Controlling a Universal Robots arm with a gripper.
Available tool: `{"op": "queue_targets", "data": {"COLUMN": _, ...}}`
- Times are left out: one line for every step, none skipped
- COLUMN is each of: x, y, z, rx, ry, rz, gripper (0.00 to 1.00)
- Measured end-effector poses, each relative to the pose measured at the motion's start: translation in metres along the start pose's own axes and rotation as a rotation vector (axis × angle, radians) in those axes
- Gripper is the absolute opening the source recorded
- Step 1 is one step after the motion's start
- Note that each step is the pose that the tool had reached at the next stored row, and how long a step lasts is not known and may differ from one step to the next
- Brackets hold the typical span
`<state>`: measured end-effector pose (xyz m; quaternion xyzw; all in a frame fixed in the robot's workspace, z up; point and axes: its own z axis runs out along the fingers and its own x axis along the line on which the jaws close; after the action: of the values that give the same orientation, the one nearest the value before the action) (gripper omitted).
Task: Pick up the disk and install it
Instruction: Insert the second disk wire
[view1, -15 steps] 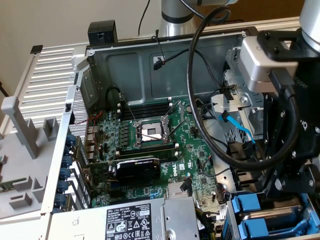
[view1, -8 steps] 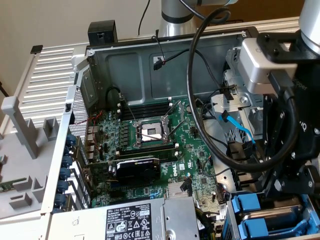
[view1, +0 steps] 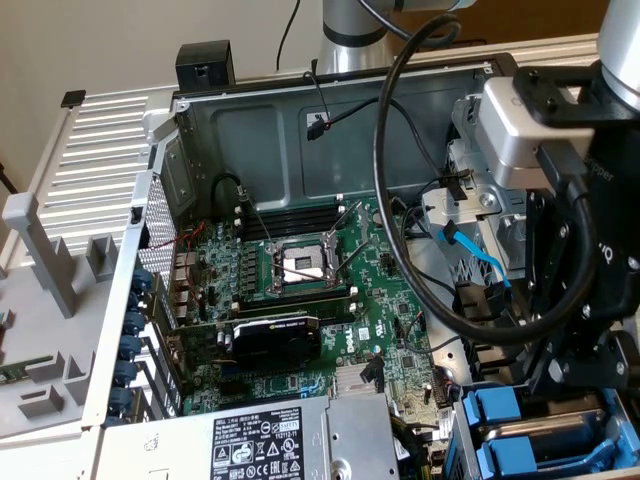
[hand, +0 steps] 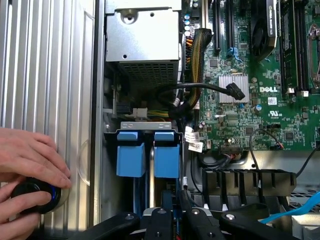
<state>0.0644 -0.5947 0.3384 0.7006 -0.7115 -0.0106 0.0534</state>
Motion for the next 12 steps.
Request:
{"op": "queue_targets", "data": {"x": 0.0000, "y": 0.0000, "z": 0.0000, "rx": 0.0000, "ry": 0.0000, "rz": 0.000, "gripper": 0.16}}
{"op": "queue_targets", "data": {"x": -0.0001, "y": 0.0000, "z": 0.0001, "rx": 0.0000, "ry": -0.0002, "rz": 0.000, "gripper": 0.16}}
{"op": "queue_targets", "data": {"x": -0.0001, "y": 0.0000, "z": 0.0001, "rx": 0.0000, "ry": -0.0002, "rz": 0.000, "gripper": 0.16}}
{"op": "queue_targets", "data": {"x": -0.0003, "y": 0.0000, "z": 0.0001, "rx": 0.0000, "ry": -0.0001, "rz": 0.000, "gripper": 0.16}}
{"op": "queue_targets", "data": {"x": -0.0005, "y": 0.0000, "z": 0.0001, "rx": 0.0000, "ry": 0.0000, "rz": 0.000, "gripper": 0.16}}
{"op": "queue_targets", "data": {"x": -0.0006, "y": 0.0000, "z": 0.0002, "rx": 0.0000, "ry": -0.0001, "rz": 0.000, "gripper": 0.16}}
{"op": "queue_targets", "data": {"x": -0.0007, "y": 0.0000, "z": 0.0003, "rx": 0.0000, "ry": -0.0001, "rz": 0.000, "gripper": 0.16}}
{"op": "queue_targets", "data": {"x": -0.0008, "y": 0.0000, "z": 0.0003, "rx": 0.0000, "ry": 0.0000, "rz": 0.000, "gripper": 0.16}}
{"op": "queue_targets", "data": {"x": -0.0008, "y": 0.0000, "z": 0.0003, "rx": 0.0000, "ry": 0.0001, "rz": 0.000, "gripper": 0.16}}
{"op": "queue_targets", "data": {"x": -0.0008, "y": 0.0000, "z": 0.0003, "rx": 0.0000, "ry": 0.0001, "rz": 0.000, "gripper": 0.16}}
{"op": "queue_targets", "data": {"x": -0.0009, "y": 0.0000, "z": 0.0003, "rx": 0.0000, "ry": 0.0001, "rz": 0.000, "gripper": 0.16}}
{"op": "queue_targets", "data": {"x": -0.0009, "y": 0.0000, "z": 0.0004, "rx": 0.0000, "ry": -0.0001, "rz": 0.000, "gripper": 0.16}}
